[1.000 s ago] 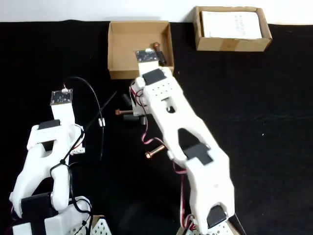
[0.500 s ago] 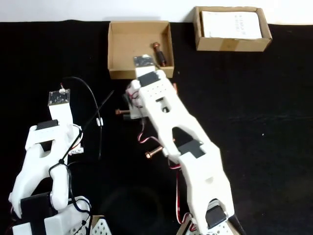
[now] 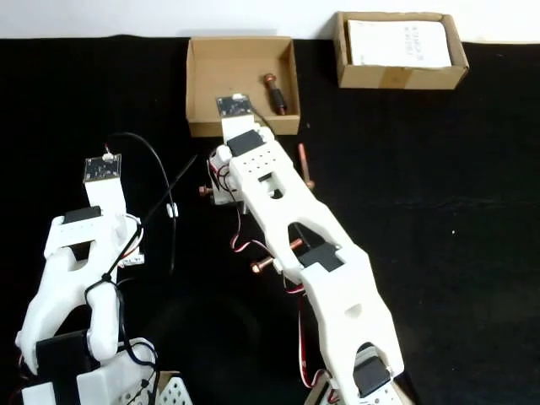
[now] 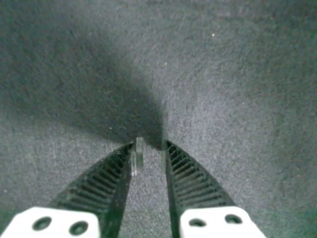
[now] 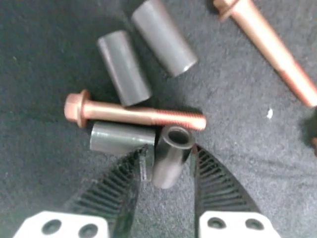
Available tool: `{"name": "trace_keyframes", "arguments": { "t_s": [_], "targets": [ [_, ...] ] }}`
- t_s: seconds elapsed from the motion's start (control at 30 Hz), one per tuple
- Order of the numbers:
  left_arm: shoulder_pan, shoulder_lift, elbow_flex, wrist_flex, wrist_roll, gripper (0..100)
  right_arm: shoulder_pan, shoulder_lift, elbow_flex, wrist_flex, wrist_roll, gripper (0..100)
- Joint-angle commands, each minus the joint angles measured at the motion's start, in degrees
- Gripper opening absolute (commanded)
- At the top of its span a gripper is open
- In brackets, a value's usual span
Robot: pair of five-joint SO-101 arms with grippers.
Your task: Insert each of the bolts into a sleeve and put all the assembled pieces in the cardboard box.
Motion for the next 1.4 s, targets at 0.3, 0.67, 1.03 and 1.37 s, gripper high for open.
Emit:
{"name": "trace_keyframes", "arguments": {
  "t_s": [0.3,0.67,1.03,1.37],
  "targets": [
    [-0.6,0.0,-2.1,0.2,-0.2,8,0.2,3.1,0.1,1.5,-0.2,13.5],
    [-0.7,0.0,-2.1,0.2,-0.2,8,3.6,6.3,-0.8,-1.7,1.3,13.5],
    [-0.7,0.0,-1.9,0.3,-0.2,8,3.4,7.0,-8.4,3.5,14.9,13.5],
    [-0.7,-0.1,-1.6,0.2,-0.2,8,3.6,7.0,-8.4,2.9,20.9,13.7]
  ]
}}
